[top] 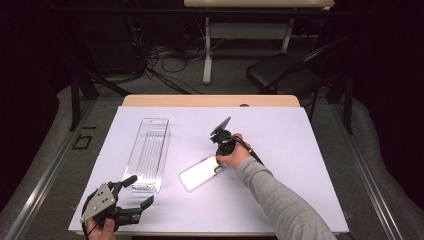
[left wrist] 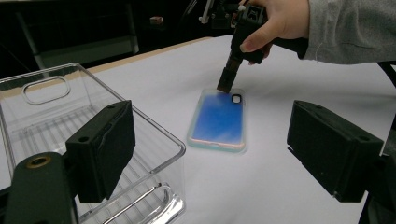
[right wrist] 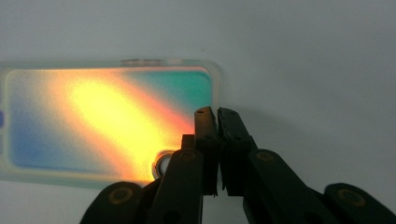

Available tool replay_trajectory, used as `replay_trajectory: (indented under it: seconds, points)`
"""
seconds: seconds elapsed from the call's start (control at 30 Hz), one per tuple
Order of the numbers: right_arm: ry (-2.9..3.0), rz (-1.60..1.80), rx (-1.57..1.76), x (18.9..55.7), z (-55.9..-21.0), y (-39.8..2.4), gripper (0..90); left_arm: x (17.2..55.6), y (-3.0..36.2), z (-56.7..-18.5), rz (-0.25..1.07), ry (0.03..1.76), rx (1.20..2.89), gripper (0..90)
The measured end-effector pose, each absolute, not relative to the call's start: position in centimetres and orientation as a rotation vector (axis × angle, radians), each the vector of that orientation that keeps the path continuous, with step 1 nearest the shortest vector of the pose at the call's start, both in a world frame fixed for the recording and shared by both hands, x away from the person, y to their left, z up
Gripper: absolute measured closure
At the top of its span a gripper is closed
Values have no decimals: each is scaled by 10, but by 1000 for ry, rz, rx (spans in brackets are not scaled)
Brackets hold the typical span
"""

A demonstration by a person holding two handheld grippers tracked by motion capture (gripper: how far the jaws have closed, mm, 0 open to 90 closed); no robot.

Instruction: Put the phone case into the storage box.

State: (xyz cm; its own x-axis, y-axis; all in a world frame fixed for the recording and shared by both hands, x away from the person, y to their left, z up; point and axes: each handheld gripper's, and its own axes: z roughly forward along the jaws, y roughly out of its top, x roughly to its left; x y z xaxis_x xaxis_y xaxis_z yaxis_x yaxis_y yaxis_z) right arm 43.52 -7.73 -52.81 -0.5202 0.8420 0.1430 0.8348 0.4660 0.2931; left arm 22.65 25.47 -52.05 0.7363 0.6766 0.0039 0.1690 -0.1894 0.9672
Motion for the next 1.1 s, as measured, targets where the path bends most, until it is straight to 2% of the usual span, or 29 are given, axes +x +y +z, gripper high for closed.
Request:
replay_trajectory:
  seconds: [1.1]
  points:
    - [2695, 539, 1491, 436, -525, -81, 876, 227, 255, -521, 517, 677, 1730, 157]
